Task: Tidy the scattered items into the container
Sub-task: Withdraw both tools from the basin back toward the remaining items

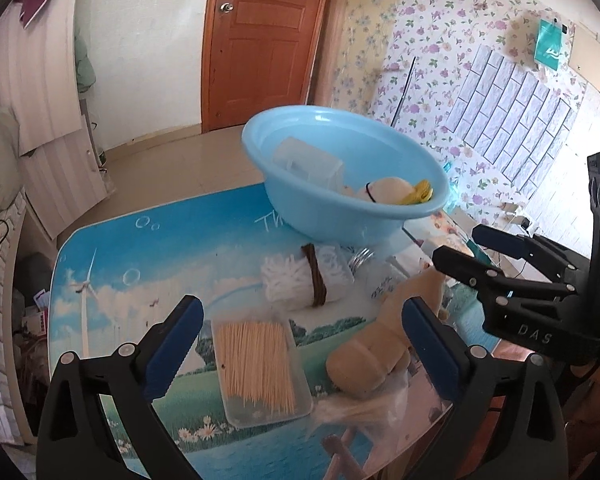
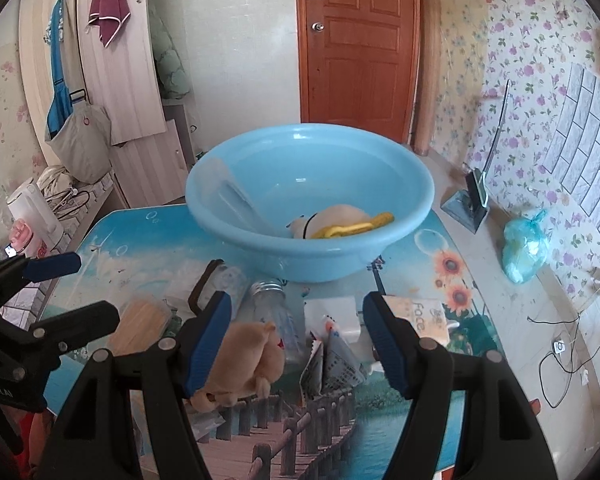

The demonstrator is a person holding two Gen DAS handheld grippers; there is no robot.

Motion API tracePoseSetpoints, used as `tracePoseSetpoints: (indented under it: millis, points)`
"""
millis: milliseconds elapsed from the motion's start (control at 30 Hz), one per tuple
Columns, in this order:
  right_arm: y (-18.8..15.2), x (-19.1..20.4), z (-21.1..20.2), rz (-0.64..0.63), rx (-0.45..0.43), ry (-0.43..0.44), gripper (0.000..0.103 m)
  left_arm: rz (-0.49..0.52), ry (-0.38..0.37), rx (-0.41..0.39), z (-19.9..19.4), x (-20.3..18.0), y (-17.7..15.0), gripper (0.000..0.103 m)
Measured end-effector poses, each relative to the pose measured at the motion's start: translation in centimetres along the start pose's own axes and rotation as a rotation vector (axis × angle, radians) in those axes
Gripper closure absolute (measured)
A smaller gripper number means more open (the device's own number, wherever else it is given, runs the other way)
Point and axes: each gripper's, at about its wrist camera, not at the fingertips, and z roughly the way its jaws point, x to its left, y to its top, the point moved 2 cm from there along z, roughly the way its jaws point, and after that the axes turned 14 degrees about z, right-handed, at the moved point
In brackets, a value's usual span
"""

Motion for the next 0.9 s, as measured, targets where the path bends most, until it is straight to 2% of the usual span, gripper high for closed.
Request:
tracePoseSetpoints:
  millis: [233, 500, 600, 767, 900]
  points:
    - [-1.0, 0.2, -0.1, -0.014, 0.005, 0.003, 0.035, -0.002, 0.020, 0.009, 0.0, 0.0, -1.0, 0.003]
    - [-2.4, -0.5, -0.5, -0.005, 0.018, 0.002, 0.035, -0.034, 0.039, 0.011, -0.5, 1.0, -3.8, 0.003]
    - [-3.0, -1.0, -0.6, 0.003, 0.021, 0.000, 0.035, -0.032, 0.085, 0.043, 0.0, 1.6, -5.3, 0.003]
    - [-3.9, -1.9, -0.8, 0.016, 0.033, 0.000, 0.035, -0.085, 0.056, 0.059, 0.3, 2.5, -6.9, 0.003]
    - [-4.1, -2.6, -0.7, 0.030, 0.039, 0.001, 0.035, -0.081, 0.075, 0.049, 0.0, 2.7, -7.5, 0.003]
